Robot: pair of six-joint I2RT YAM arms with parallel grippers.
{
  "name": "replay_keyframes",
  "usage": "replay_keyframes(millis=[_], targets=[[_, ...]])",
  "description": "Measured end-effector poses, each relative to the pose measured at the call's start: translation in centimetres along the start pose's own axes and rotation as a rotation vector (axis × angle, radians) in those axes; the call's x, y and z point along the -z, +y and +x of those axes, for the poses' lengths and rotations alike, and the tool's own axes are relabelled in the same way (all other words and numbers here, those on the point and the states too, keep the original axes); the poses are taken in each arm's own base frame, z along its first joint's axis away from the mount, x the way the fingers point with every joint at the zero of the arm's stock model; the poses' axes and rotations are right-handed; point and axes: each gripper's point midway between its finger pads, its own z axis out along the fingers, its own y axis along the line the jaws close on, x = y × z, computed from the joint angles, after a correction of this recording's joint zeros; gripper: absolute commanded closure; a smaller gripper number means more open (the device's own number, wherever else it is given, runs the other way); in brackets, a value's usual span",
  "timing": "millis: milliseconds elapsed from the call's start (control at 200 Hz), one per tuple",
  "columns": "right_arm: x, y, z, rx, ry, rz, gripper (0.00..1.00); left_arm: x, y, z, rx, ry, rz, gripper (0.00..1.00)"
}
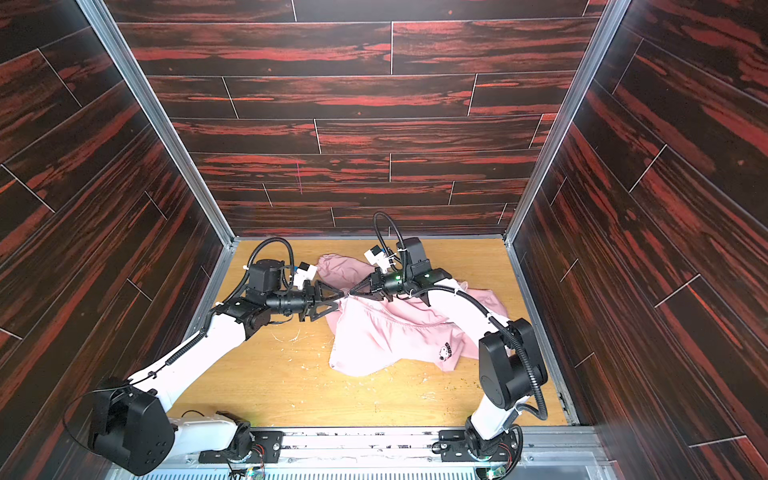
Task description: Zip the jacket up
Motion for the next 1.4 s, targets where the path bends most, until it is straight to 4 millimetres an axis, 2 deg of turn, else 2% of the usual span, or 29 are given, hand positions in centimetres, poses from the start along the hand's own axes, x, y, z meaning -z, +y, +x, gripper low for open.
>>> replay_keyframes(millis=[255, 421, 531, 721, 962, 1398], targets=[[-0.2, -0.4, -0.1, -0.011, 0.001, 0.005, 1.0, -0.9, 0.3, 0.6, -0.033, 0.029, -0.026, 0.47], [-0.2, -0.6, -0.1, -0.021, -0.002, 0.012, 1.0, -1.3, 0.7, 0.4, -0.027, 0.035, -0.031, 0.56], [-0.2, -0.7, -0.2, -0.024, -0.005, 0.015, 1.0, -1.5, 0.9, 0.4, -0.026, 0.04, -0.036, 0.68], [-0.3, -0.7, -0.2, -0.029, -0.007, 0.018, 1.0, -1.6, 1.0, 0.4, -0.033, 0.04, -0.042, 1.0], [-0.3, -1.2, -0.2, -0.042, -0.018, 0.045, 1.0, -1.5, 1.3, 0.5, -0.042, 0.045, -0.059, 1.0], [-0.4, -4.3, -0.2, -0.093, -0.071, 0.167, 1.0, -0.6, 1.7, 0.4, -0.032, 0.028, -0.082, 1.0]])
